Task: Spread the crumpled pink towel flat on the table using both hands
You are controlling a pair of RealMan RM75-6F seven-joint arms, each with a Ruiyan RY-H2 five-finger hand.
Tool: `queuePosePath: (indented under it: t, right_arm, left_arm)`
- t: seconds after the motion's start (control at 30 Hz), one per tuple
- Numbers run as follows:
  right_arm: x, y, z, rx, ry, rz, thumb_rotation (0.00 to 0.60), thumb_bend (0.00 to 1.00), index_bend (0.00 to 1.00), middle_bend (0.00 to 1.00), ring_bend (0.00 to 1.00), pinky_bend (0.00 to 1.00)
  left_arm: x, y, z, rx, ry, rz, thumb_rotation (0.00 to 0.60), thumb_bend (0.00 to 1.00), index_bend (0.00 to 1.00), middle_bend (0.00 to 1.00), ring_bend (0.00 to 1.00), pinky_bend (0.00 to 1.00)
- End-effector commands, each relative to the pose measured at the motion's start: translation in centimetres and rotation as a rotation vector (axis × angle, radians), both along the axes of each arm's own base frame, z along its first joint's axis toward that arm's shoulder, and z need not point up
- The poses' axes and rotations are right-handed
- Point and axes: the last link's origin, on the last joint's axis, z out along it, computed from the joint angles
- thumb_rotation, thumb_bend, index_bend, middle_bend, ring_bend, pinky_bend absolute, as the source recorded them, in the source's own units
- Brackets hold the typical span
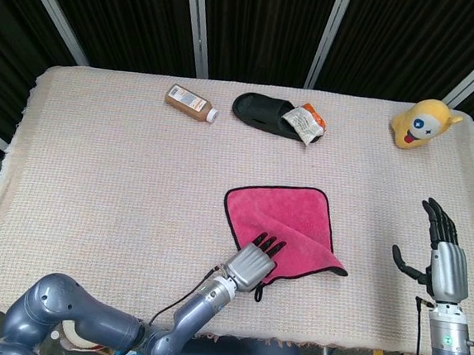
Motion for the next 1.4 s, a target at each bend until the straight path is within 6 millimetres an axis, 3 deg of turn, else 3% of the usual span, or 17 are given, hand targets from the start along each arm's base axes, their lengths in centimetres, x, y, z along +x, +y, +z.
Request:
queuePosePath:
  t: [0.03, 1.4]
  right_arm:
    - [0.0, 0.0, 0.0, 0.0, 0.0, 0.001, 0.6, 0.35, 0.01, 0.03, 0.0, 0.06]
    - [0.2, 0.0, -0.3, 0.005, 0.007, 0.002, 0.6, 0.35, 0.02, 0.03, 0.0, 0.06]
  left_arm:
    - [-0.3, 0.0, 0.2, -0.002, 0.003, -0.002, 0.6, 0.43, 0.51, 0.0, 0.0, 0.0]
    - [-3.4, -1.3, 3.2, -0.052, 0.021, -0.043, 0.6, 0.44, 0.53, 0.0, 0.0, 0.0]
